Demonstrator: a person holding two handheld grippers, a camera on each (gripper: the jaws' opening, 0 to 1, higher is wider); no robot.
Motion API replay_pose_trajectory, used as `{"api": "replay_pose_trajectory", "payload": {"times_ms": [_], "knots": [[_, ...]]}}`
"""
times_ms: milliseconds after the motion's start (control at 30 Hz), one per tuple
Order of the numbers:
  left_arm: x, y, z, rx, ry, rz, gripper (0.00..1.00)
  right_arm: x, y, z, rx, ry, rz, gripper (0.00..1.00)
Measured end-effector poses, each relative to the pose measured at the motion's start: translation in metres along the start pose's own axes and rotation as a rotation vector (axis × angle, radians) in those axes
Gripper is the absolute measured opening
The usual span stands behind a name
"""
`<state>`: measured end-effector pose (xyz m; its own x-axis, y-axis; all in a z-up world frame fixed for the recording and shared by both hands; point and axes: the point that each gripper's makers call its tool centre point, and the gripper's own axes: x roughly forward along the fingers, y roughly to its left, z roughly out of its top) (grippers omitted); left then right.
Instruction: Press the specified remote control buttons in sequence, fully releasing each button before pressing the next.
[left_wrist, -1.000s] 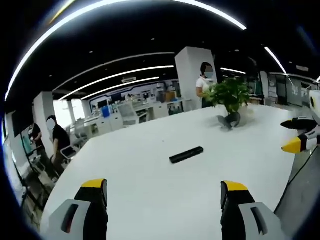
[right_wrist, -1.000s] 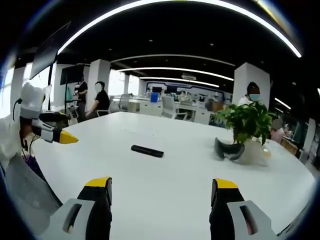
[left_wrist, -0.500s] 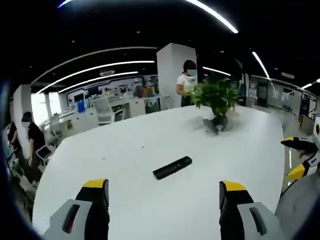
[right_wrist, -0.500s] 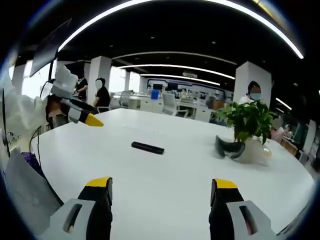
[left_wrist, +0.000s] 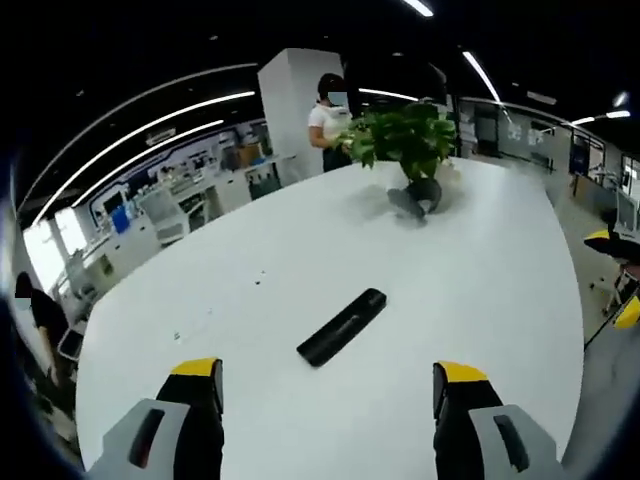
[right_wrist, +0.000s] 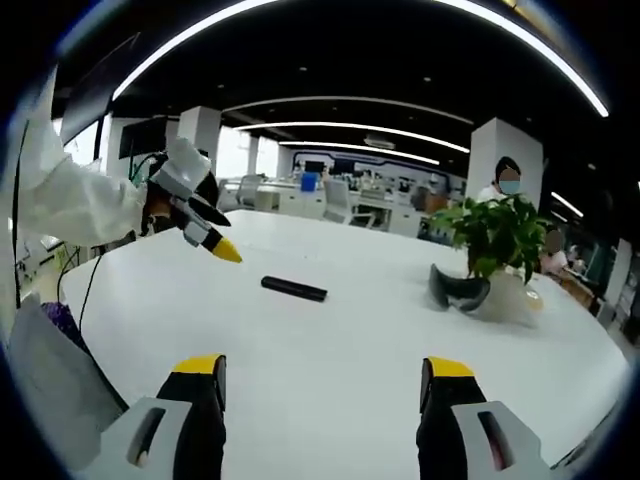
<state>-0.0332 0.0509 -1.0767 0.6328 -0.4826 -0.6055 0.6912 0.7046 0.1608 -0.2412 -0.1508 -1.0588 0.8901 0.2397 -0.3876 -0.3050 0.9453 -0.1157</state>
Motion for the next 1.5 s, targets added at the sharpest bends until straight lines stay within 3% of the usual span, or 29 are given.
{"api": "replay_pose_trajectory", "payload": {"times_ms": [433, 800, 900, 1067, 1133, 1200, 1233, 1500], "knots": [[0.060, -0.002, 0.008, 0.159, 0.079, -0.096, 0.74, 0.003, 0.002, -0.007, -0.006, 0.039, 0.008, 0.77], [0.101, 0.009, -0.020, 0.334, 0.252, -0.142, 0.65, 0.004, 0.005, -0.010, -0.009, 0.059, 0.019, 0.76], [0.106, 0.011, -0.021, 0.345, 0.269, -0.153, 0.64, 0.004, 0.004, -0.009, -0.004, 0.059, 0.016, 0.76], [0.115, 0.016, -0.030, 0.428, 0.348, -0.163, 0.62, 0.004, 0.004, -0.010, -0.007, 0.067, 0.018, 0.75], [0.118, 0.020, -0.038, 0.474, 0.391, -0.158, 0.62, 0.004, 0.003, -0.011, -0.008, 0.069, 0.015, 0.75], [0.119, 0.018, -0.048, 0.456, 0.434, -0.192, 0.59, 0.004, 0.002, -0.011, 0.001, 0.067, 0.012, 0.75], [0.124, 0.019, -0.041, 0.449, 0.393, -0.183, 0.59, 0.004, 0.002, -0.011, 0.002, 0.066, 0.011, 0.75], [0.129, 0.015, -0.038, 0.591, 0.473, -0.242, 0.62, 0.005, 0.002, -0.011, 0.002, 0.067, 0.014, 0.74]]}}
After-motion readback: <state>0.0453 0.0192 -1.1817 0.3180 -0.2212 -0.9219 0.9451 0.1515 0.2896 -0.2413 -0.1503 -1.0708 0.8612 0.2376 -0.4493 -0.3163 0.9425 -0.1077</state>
